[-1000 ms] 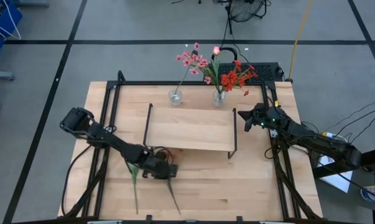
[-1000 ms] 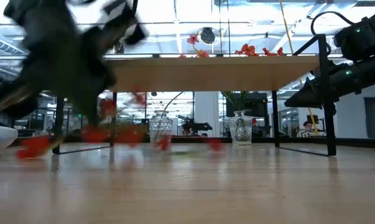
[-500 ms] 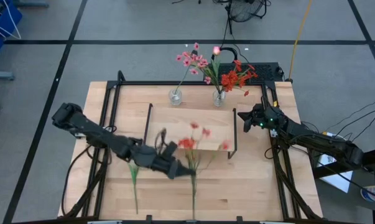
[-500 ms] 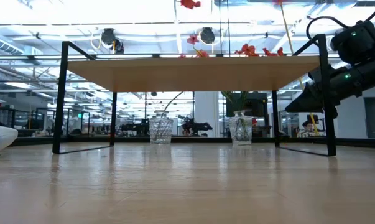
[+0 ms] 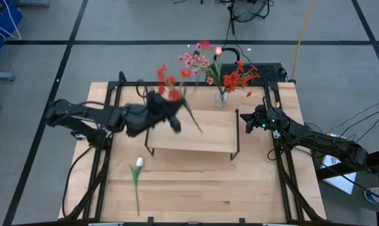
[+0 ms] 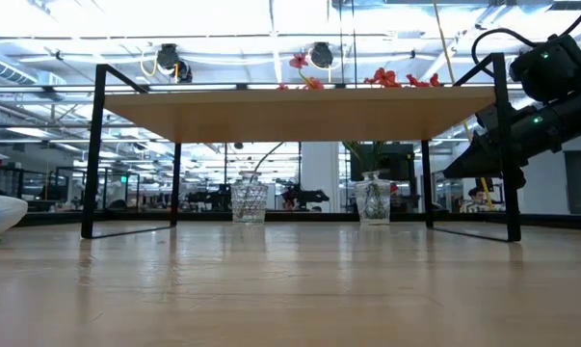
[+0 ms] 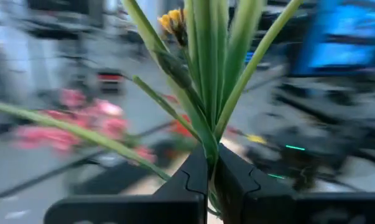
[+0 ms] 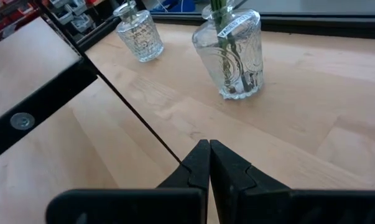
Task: Pick and place flowers into a vace then onto a shelf
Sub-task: Put the orange flowers into the left transparent flower vase
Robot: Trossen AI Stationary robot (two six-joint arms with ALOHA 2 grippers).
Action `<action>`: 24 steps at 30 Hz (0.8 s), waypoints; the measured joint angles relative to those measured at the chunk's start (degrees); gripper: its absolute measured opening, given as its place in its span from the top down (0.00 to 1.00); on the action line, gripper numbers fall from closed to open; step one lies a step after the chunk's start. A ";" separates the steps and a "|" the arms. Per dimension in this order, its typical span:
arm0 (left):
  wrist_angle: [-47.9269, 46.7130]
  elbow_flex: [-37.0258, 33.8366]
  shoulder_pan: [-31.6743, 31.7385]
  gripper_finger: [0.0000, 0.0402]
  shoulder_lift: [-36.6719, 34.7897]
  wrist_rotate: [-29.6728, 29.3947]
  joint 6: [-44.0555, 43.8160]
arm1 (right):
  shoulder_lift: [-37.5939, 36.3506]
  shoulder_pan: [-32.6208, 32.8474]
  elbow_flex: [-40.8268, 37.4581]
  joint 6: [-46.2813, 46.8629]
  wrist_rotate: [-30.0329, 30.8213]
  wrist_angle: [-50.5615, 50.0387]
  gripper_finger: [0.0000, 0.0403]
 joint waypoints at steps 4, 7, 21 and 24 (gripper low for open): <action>-3.63 -0.11 9.85 0.98 -1.08 -0.55 0.83 | 0.22 0.00 0.00 0.77 0.02 0.02 1.00; -8.24 0.06 17.16 0.97 -1.32 2.01 1.26 | 0.33 0.00 0.00 0.87 0.04 0.04 1.00; -11.49 -0.08 39.98 0.98 4.59 17.45 5.16 | 1.94 0.00 0.02 0.95 0.31 0.07 1.00; -11.48 -0.08 40.33 0.97 7.31 18.47 5.77 | 2.40 0.00 0.02 0.95 0.33 0.07 1.00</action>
